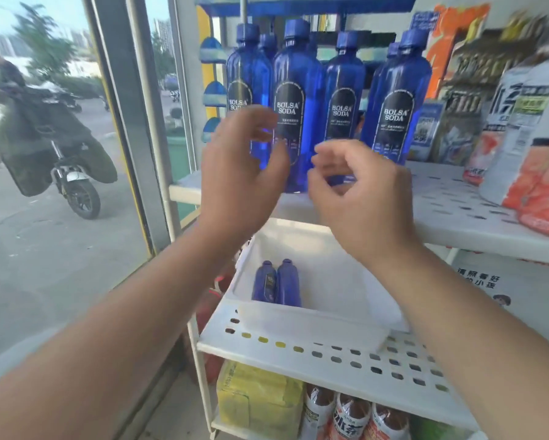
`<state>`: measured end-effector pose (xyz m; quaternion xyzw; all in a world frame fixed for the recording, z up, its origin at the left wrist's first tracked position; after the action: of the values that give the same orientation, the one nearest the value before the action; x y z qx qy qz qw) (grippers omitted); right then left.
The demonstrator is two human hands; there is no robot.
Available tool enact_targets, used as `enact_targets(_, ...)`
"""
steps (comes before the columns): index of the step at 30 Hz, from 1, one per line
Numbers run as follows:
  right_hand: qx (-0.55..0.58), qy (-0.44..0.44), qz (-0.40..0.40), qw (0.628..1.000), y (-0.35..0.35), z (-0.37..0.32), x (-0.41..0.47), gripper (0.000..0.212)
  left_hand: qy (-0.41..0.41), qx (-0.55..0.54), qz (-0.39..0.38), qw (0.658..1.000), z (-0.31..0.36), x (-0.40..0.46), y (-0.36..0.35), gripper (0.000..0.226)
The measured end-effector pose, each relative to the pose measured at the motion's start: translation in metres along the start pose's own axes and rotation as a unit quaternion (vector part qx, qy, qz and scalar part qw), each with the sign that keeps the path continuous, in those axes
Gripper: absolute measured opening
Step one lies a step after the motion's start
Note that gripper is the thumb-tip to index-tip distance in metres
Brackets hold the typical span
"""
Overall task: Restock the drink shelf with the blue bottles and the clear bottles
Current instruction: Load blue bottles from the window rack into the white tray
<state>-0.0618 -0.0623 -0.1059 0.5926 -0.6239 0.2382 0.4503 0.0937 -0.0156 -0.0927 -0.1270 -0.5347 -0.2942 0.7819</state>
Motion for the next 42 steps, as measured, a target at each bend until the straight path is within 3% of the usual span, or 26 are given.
enact_targets(2,-0.02,-0.041,-0.02,0.999,-0.012,0.004,0.026,0.033,0.062,0.024,0.037,0.997,-0.028,0.031,0.01,0.038)
enact_targets(4,-0.063,-0.083,-0.056,0.993,-0.029,0.012,0.046,0.045,0.145,0.027,0.022,0.989,-0.055,0.05,0.012,0.058)
enact_targets(6,-0.094,-0.115,-0.076,0.986,-0.042,0.019,0.057,0.054,0.236,-0.005,-0.033,0.971,-0.08,0.056,0.002,0.073)
enact_targets(9,-0.105,-0.153,-0.074,0.98,-0.048,0.022,0.061,0.065,0.317,-0.063,-0.13,0.937,-0.104,0.049,-0.019,0.062)
enact_targets(11,-0.088,-0.185,-0.075,0.976,-0.049,0.025,0.058,0.072,0.323,-0.061,-0.165,0.93,-0.113,0.047,-0.025,0.05)
enact_targets(15,-0.065,-0.218,-0.118,0.967,-0.06,0.032,0.043,0.071,0.307,-0.086,-0.145,0.937,-0.117,0.043,-0.022,0.037)
enact_targets(21,-0.024,-0.181,-0.141,0.973,-0.06,0.028,0.039,0.061,0.285,-0.088,-0.105,0.949,-0.102,0.034,-0.01,0.052)
enact_targets(26,0.001,-0.138,-0.148,0.979,-0.049,0.018,0.029,0.088,0.254,-0.131,-0.08,0.955,-0.075,0.022,0.01,0.044)
enact_targets(29,0.042,-0.126,-0.15,0.98,-0.04,0.006,0.013,0.086,0.235,-0.159,-0.066,0.957,-0.06,0.009,0.021,0.039)
enact_targets(33,0.071,-0.106,-0.151,0.98,-0.027,-0.008,-0.009,0.083,0.228,-0.172,-0.047,0.957,-0.046,-0.013,0.035,0.05)
enact_targets(42,0.097,-0.152,-0.192,0.965,-0.026,0.007,-0.089,0.089,0.278,-0.209,-0.051,0.936,-0.048,-0.101,0.048,0.048)
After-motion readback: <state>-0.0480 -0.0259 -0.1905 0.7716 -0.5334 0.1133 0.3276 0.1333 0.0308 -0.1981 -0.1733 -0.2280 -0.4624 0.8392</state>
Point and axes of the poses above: each hand's wrist, its own x-axis towards the middle knuckle, its own y-axis out of the back of the hand, z = x × y, the point moved 7 cm from there along x, towards the middle knuckle, and after that the axes turned 3 degrees about -y, right-handed, at the moved point
